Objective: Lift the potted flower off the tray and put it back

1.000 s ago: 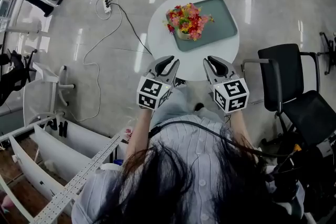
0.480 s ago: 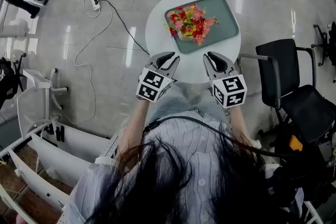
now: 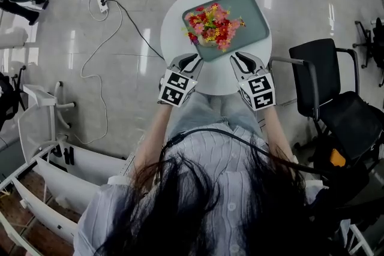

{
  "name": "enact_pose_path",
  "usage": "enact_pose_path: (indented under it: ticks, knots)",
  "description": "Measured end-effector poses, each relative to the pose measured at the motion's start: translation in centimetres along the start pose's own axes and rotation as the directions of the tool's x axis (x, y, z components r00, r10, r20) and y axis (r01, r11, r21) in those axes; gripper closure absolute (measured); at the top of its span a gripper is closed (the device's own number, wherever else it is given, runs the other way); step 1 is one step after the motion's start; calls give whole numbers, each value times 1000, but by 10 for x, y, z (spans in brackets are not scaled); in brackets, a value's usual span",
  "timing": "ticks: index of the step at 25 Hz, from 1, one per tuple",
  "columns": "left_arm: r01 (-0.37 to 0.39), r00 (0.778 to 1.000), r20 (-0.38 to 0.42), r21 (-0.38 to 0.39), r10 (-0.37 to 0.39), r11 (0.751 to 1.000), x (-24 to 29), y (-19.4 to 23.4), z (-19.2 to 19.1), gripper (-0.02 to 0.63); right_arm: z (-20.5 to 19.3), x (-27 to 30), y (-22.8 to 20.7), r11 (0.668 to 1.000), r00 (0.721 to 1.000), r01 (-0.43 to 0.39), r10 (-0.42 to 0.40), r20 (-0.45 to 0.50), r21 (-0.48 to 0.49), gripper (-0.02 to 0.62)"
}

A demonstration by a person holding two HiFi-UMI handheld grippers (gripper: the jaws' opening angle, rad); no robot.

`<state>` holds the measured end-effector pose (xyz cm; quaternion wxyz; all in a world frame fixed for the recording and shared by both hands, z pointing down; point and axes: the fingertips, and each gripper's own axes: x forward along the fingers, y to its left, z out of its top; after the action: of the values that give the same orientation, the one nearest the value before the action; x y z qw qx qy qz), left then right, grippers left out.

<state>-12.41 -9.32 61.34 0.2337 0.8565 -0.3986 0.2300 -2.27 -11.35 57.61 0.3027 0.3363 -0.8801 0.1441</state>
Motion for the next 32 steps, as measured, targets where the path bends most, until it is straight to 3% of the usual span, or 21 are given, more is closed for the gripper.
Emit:
enact_pose_path:
  ticks: [2,5,14,17,21,26,32]
  knots:
    - [-14,1000,-15,-3,14,1000,8,1,-1,538,-4,8,-3,999,999,-35,34,-10,-23,526]
    - [-27,999,-47,-17,26,1000,24,4,-5,453,-9,25,-11,996,996,-81,79,-34,-49,526]
    - [-96,986,-143,-48,88,994,56,14,-24,446,-34,71,-24,964,963,-228,202,-178,-136,523]
    - [-93,981,-179,-63,80,994,64,19,-29,408,-39,86,-32,957,954,-253,221,-205,-143,514]
    - [-83,971,-227,-47,70,995,76,25,-37,390,-40,104,-35,929,930,-324,279,-238,-178,425]
    - [-111,959,-267,-40,96,993,83,39,-44,374,-43,121,-38,865,902,-398,308,-301,-305,353]
    - [-75,948,-302,78,95,994,93,49,-40,333,-41,133,-41,829,873,-458,351,-340,-321,299]
